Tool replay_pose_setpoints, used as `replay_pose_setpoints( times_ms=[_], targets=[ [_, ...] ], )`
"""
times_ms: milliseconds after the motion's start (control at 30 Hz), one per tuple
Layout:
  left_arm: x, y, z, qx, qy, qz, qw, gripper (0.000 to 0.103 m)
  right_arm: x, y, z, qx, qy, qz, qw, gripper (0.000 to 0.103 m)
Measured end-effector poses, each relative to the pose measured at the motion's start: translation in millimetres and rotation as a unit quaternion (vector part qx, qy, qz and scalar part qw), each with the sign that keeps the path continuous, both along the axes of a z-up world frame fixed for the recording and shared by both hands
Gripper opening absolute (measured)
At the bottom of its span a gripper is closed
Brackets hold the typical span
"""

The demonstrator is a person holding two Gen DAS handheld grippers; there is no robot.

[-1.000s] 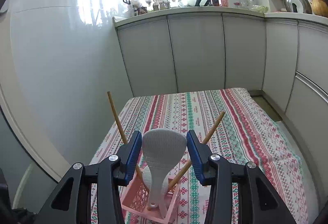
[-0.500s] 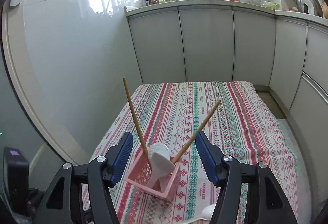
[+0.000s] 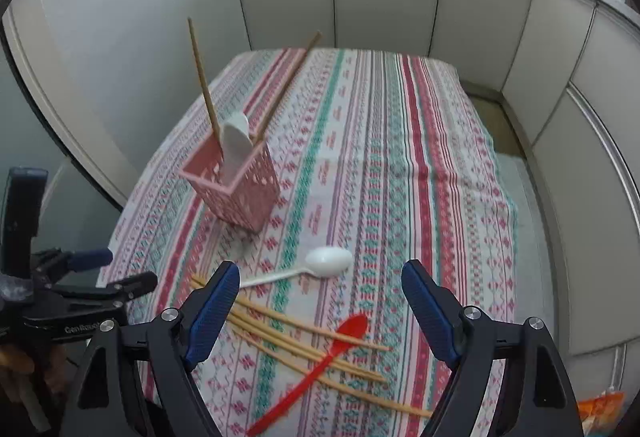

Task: Organize utensils
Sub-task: 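Move the left gripper to the chopsticks and grasp one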

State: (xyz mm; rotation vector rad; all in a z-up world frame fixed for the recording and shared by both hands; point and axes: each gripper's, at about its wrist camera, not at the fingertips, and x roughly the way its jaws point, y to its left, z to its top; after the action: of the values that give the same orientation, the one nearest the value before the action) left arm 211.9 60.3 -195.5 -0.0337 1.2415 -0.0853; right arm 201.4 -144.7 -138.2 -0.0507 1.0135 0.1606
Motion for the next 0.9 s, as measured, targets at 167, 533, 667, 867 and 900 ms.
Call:
replay_pose_setpoints(
  times_ms=[167,533,667,867,900],
  targets=[
    [-5.0,-26.1,-8.3,0.015,0.001,-0.031,0.9994,0.082,-9.7,-24.0,-23.3,0.005,0.066,-0.014,0.998,0.085],
    [-11.0,-117.4,-49.7,0.108,-0.045,-0.253,0.9602,0.077,-25.7,-95.3,-53.1,0.023,0.136,-0.079,0.987,0.085],
    [-5.9,-139.5,-57.3,0.101,-0.040,-0.292,0.9502,0.062,-28.5,-115.0,-55.8,0.028,0.140,-0.094,0.985,0.085],
    [-4.5,-170.7,-74.3,0.084,-0.010,-0.345,0.9349,0.049,-32.4,-135.2,-61.1,0.039,0.150,-0.111,0.982,0.085],
    [-5.2,-175.2,-77.1,0.085,-0.006,-0.351,0.9325,0.047,-33.1,-137.4,-62.5,0.041,0.153,-0.111,0.981,0.085]
  ],
)
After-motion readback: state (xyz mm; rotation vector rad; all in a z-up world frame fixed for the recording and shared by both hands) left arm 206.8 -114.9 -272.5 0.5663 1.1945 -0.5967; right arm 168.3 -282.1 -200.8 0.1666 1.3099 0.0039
